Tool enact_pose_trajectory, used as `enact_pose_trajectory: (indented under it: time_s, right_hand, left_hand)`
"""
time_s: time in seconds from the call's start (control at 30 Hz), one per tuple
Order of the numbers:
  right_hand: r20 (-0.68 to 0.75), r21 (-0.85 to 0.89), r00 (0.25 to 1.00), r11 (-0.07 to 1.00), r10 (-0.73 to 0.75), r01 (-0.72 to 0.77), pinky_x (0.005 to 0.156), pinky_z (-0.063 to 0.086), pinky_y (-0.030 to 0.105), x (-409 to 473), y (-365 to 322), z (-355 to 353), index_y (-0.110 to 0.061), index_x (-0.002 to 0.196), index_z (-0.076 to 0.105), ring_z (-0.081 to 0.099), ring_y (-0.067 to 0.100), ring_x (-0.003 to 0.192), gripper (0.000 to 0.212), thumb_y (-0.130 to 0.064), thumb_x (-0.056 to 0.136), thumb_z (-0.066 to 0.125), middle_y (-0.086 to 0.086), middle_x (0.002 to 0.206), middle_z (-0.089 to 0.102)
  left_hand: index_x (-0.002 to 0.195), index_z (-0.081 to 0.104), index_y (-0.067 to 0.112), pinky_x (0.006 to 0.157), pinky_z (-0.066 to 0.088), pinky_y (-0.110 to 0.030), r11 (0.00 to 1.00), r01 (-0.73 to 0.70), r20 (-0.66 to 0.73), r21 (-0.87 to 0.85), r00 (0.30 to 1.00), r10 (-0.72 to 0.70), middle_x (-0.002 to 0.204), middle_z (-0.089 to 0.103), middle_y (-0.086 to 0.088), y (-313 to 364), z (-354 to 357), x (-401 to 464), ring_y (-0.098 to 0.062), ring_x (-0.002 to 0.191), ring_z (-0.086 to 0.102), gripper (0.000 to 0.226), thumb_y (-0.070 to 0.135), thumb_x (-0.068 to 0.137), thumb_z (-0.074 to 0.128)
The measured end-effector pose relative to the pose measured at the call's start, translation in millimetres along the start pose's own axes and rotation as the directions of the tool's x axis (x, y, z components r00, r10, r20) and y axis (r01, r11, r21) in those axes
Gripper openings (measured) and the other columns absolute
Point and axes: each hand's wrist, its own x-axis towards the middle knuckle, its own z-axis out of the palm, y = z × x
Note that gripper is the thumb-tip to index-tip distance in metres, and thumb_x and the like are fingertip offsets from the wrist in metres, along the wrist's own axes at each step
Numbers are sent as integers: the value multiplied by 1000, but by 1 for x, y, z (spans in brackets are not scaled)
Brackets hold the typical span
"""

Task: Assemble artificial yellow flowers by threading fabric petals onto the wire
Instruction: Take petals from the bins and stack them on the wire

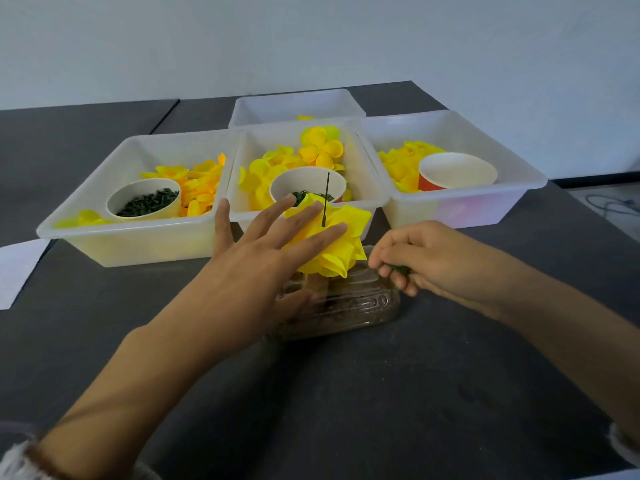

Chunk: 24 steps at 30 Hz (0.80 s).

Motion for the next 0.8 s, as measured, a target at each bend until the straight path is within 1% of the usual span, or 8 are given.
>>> enact_pose_trajectory:
  time_s: [0.1,0.2,0.27,0.33,0.47,0.57,0.73,0.8]
  right_hand:
    - [-44,160,997,986,57,-49,48,41,20,3,4,-1,-5,81,67,51,9,54,33,7,92,38,9,76,59]
    - [-5,400,996,913,88,-78,55,50,20,4,2,-10,0,90,63,59,14,64,36,18,89,32,15,82,61]
    - [-22,480,999,877,48,-32,64,56,21,3,-3,-17,1,92,61,66,17,72,38,20,90,28,18,86,63]
    - [-75,470,997,881,-11,46,69,57,21,5,-12,-23,3,94,59,70,18,75,34,17,94,29,18,85,66]
    - [-264,257,951,939,-159,229,69,60,25,21,-41,-25,3,103,54,73,24,72,14,9,96,43,22,83,69]
    - [-364,78,880,931,-306,357,70,61,31,36,-62,-18,3,101,56,73,24,69,12,9,91,52,24,84,70]
    - [-330,-372,764,820,-554,434,58,51,31,58,-76,10,-14,96,59,63,22,58,19,1,86,52,-4,70,73]
    - [-293,-458,744,771,-601,443,58,46,29,63,-76,19,-18,97,62,59,16,58,21,-3,86,53,-9,69,73]
  left_hand:
    - [150,-2,55,111,-8,-69,1000,-13,-17,9,1000,13,164,-4,17,-2,4,0,-11,152,-10,81,54,89,52]
    - [151,2,54,112,-8,-69,1000,-17,-53,-16,998,16,165,0,17,-1,7,1,-12,152,-8,79,52,90,52]
    - [151,3,53,113,-3,-71,999,-12,-67,-38,998,9,165,1,17,0,10,0,-12,152,-8,79,50,92,55]
    - [151,0,54,113,-1,-72,999,-2,-77,-53,997,-2,164,-1,17,0,14,-1,-12,152,-9,80,49,92,55]
    - [151,-1,54,113,-1,-72,996,2,-103,-88,995,-11,164,-3,18,2,18,-2,-11,151,-11,75,52,93,46]
    - [151,-2,54,112,-2,-73,993,8,-122,-121,992,-23,164,-4,20,3,22,-3,-11,151,-13,74,52,94,46]
    - [149,-5,56,111,-4,-73,987,13,-154,-158,987,-38,163,-9,22,4,31,-3,-9,150,-17,74,50,96,46]
    - [150,-3,56,111,-4,-73,985,15,-168,-172,985,-44,163,-7,22,4,34,-3,-9,150,-16,75,49,96,49]
